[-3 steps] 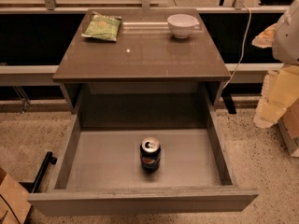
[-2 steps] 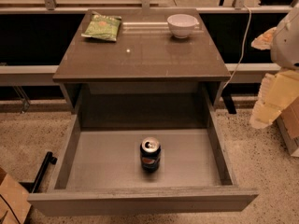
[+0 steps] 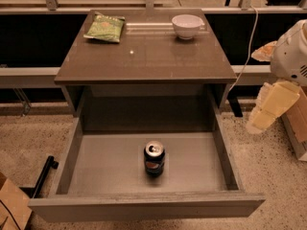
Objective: Pick pepsi can from top drawer and place on counter
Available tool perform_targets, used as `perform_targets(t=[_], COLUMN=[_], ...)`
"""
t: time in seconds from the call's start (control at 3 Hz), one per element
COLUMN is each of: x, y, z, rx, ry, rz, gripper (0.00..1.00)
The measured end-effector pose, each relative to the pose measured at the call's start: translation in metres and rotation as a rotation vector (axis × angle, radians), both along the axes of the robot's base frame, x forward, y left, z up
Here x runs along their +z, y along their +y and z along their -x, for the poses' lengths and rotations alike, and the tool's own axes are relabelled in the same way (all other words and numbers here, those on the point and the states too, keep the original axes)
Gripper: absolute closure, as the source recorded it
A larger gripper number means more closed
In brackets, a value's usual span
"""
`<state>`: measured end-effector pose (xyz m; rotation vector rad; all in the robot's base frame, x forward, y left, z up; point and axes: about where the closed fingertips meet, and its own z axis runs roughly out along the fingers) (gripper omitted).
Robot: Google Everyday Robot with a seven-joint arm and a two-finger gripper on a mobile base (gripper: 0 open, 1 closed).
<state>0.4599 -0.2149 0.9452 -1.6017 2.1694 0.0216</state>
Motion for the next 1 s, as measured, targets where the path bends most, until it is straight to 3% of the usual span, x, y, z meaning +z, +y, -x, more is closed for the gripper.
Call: perform_targets(t=[0.33, 0.67, 1.0], x=[-0.012, -0.05, -0.057], y=[0.009, 0.027, 0.034], z=[0.003, 0.004, 0.001], rx=[0.013, 0.023, 0.018], ry=[0.001, 0.016, 0.004], rz=[-0.004, -0.084, -0.117], gripper=[0.0, 0.0, 0.0])
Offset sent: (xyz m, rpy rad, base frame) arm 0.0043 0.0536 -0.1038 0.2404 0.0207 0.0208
